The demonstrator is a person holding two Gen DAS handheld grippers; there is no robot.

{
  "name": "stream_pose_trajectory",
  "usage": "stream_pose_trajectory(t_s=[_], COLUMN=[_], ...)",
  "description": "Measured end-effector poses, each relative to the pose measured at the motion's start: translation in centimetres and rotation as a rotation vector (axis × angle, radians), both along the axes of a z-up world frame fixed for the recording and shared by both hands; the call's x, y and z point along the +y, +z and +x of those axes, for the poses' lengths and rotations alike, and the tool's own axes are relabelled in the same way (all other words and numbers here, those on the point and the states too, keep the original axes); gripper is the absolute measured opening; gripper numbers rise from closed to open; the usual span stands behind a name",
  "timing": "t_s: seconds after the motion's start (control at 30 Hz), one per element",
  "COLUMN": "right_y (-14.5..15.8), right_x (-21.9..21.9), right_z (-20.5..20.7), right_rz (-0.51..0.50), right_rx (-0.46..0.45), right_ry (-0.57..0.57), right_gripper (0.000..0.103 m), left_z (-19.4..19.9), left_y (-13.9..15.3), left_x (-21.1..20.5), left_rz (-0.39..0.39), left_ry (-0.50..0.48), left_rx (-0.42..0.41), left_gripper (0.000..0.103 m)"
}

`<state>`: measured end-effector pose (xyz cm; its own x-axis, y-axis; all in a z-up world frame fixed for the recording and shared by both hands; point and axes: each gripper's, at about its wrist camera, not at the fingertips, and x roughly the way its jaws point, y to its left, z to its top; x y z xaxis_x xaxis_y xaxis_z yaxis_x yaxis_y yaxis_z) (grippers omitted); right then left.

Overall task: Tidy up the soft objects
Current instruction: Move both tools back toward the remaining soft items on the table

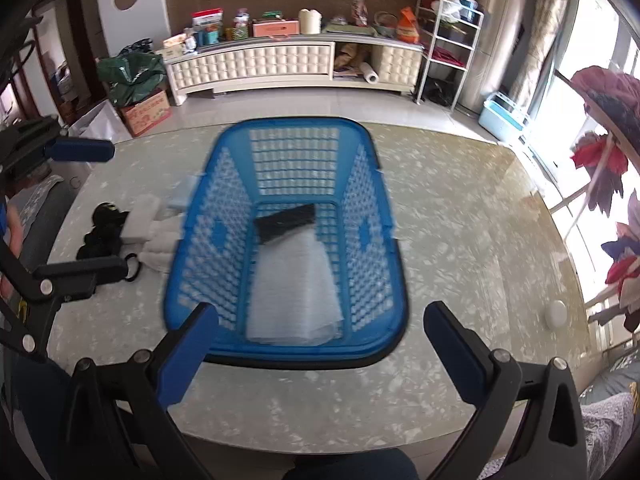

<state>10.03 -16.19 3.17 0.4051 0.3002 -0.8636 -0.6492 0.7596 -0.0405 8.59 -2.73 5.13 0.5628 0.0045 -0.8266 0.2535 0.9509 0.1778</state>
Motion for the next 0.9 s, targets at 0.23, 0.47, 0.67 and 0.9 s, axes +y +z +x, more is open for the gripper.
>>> stream_pose_trajectory(t_s=[0.23, 0.47, 0.67, 0.9], right_y=[0.8, 0.8, -0.7, -3.5], right_x=[3.2, 7.5, 11.5, 16.1], right_z=[-2.4, -4.9, -6.4, -7.1], right_rz=[0.018, 0.039, 0.025, 0.004], right_rx=[-0.014, -0.008, 0.002, 0.056], right_ry=[0.081, 0.183, 0.267, 0.349], right_gripper=[0.103, 0.103, 0.103, 0.097], left_z=[-5.1, -9.8, -12.5, -14.6], left_y=[0.1, -0.2, -1.4, -3.4], left_x=[3.2, 6.0, 8.7, 12.5], left_rz=[-0.064, -0.079, -0.03, -0.075], left_ry=[0.098, 0.163, 0.235, 0.304], left_rx=[0.006, -0.004, 0.024, 0.055], left_gripper=[0.093, 0.093, 0.093, 0.093])
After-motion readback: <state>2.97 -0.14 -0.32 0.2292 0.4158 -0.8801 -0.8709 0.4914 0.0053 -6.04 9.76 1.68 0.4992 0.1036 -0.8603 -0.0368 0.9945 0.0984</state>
